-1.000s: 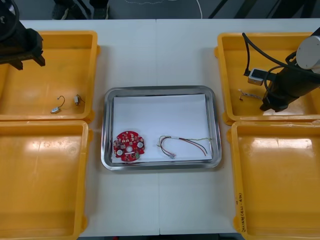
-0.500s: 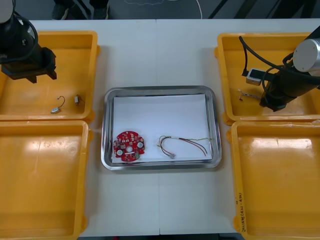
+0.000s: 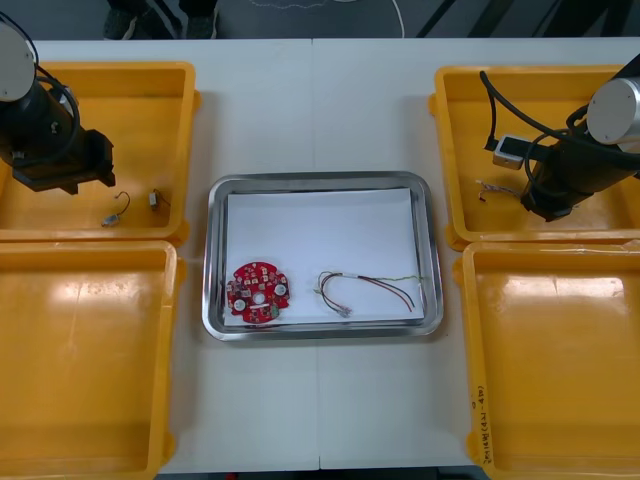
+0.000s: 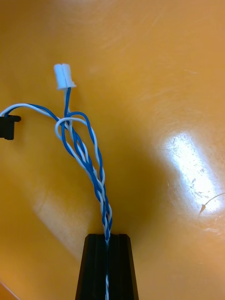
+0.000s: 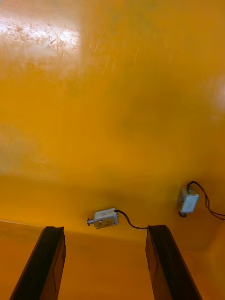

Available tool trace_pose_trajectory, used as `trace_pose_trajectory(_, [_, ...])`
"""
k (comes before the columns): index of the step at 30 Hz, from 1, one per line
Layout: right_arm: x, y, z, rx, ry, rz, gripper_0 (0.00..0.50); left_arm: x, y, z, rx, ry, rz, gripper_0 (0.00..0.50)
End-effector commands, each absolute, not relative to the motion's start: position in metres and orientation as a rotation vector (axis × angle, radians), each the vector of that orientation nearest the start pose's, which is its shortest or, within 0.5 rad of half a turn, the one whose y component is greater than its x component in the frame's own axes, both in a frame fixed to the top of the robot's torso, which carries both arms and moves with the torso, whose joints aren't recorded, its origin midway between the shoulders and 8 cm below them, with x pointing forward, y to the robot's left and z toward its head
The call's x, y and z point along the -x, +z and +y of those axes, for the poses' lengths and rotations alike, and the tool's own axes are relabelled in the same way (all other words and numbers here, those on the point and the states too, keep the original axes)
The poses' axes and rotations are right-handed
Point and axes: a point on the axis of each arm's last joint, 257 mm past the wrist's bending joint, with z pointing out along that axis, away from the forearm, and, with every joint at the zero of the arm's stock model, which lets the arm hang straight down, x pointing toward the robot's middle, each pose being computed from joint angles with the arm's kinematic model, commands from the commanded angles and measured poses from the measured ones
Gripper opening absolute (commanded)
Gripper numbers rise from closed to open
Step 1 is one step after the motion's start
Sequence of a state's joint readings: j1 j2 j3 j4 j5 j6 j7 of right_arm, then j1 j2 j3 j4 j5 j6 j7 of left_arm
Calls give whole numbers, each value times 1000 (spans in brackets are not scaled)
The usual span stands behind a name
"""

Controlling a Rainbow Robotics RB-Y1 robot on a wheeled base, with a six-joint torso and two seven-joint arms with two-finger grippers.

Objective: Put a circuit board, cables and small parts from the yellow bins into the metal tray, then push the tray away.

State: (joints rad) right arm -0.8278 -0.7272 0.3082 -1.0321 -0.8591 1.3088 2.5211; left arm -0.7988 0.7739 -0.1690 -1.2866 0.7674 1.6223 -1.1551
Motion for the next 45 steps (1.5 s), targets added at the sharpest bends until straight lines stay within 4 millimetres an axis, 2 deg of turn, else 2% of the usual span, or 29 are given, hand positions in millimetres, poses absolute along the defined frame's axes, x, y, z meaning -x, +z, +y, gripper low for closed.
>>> trace_pose_trajectory(1, [-577, -214, -344, 1350, -212, 2347, 0, -539, -188, 359, 74, 10, 2748, 500])
trace_pose_trajectory(10, [-574, -146, -331, 1351, -176, 2272, 0, -535, -206, 346, 16, -17, 2768, 500])
trace_pose_trajectory(14, [-570, -121, -319, 1374, -179, 2222, 0, -532, -214, 343, 8, -26, 2780, 500])
trace_pose_trajectory(19, [-565, -104, -298, 1417, -177, 2163, 0, -528, -224, 336, -1, -38, 2794, 500])
trace_pose_trajectory(26, [-552, -98, -265, 1426, -27, 2125, 0, -526, -234, 331, -8, -40, 2804, 500])
trace_pose_trajectory(31, [-543, -98, -254, 1357, 56, 2186, 0, -527, -237, 329, -8, -35, 2802, 500])
trace_pose_trajectory(38, [-523, -98, -237, 1132, 115, 2381, 0, -529, -236, 333, 5, -21, 2801, 500])
trace_pose_trajectory(45, [-506, -108, -221, 828, 148, 2567, 0, -534, -243, 337, 17, -18, 2790, 500])
